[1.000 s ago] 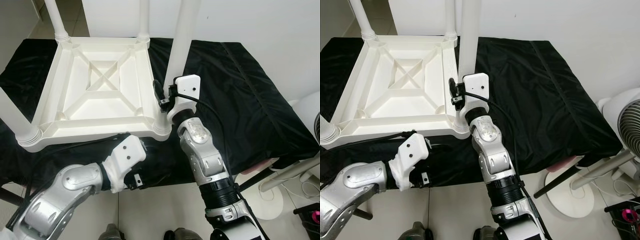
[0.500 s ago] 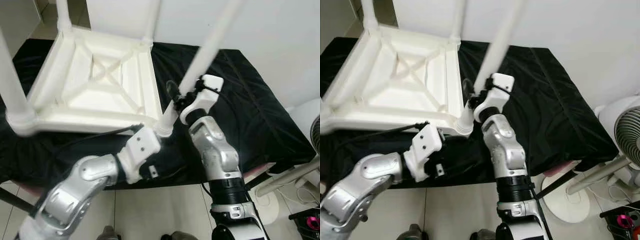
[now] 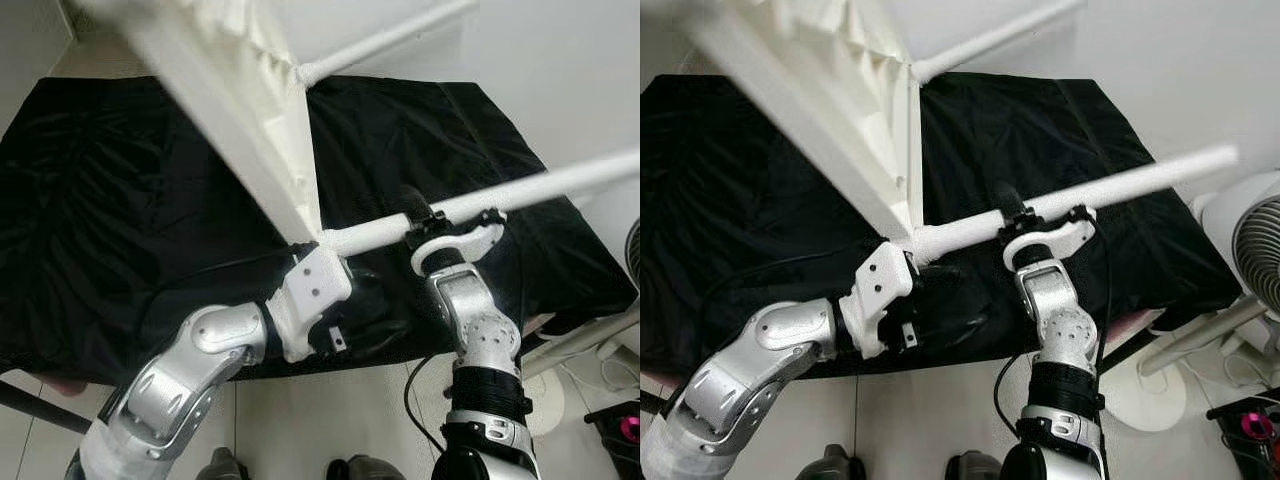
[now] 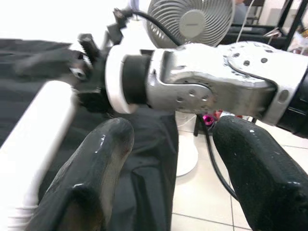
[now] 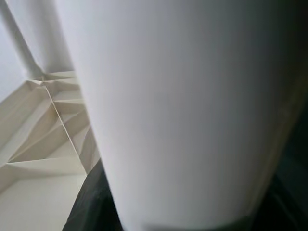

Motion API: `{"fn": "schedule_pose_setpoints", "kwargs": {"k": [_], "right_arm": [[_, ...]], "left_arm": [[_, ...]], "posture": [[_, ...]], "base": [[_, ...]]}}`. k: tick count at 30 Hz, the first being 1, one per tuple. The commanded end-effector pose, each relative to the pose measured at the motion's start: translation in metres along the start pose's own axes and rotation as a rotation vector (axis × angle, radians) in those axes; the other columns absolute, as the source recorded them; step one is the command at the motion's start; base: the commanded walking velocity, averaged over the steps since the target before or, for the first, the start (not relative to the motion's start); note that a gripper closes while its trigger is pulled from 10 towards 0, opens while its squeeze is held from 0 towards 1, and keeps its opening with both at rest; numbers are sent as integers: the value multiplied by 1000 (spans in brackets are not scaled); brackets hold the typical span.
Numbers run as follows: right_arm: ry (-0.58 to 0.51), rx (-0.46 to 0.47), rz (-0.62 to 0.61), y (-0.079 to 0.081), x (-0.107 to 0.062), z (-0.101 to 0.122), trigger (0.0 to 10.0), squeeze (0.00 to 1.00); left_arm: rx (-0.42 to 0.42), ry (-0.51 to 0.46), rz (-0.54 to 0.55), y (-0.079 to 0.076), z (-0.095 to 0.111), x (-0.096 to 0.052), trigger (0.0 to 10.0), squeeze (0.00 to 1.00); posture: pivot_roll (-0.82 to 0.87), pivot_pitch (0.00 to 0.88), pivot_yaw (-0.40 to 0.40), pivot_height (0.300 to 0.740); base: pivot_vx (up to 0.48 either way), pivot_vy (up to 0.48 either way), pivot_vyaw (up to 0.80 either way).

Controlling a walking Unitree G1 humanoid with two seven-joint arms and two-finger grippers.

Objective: Building children table

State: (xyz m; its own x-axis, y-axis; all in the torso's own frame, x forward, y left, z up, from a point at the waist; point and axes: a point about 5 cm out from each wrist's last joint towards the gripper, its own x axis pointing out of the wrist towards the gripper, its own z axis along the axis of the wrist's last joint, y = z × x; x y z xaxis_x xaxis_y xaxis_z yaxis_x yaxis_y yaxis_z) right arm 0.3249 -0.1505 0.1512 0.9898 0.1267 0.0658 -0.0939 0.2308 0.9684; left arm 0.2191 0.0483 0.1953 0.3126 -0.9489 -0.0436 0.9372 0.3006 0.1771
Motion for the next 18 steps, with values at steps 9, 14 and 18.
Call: {"fn": "schedule_pose_setpoints", "kwargs": {"k": [9, 14, 18], "right_arm": [[24, 250, 12, -31, -9, -23, 10000, 0], [15, 304, 32, -32, -10, -19, 10000, 0], [9, 309, 34, -32, -11, -18, 10000, 0]], "left_arm": [[-4, 71, 310, 31, -9, 8, 10000, 0], [-23, 82, 392, 47, -7, 11, 10000, 0], [-12, 123, 358, 45, -10, 17, 10000, 0]], "posture": [[-47, 86, 4, 740], [-42, 91, 12, 740], [-42, 100, 22, 740]], "base": [[0, 0, 0], [0, 0, 0], [0, 0, 0]]}}
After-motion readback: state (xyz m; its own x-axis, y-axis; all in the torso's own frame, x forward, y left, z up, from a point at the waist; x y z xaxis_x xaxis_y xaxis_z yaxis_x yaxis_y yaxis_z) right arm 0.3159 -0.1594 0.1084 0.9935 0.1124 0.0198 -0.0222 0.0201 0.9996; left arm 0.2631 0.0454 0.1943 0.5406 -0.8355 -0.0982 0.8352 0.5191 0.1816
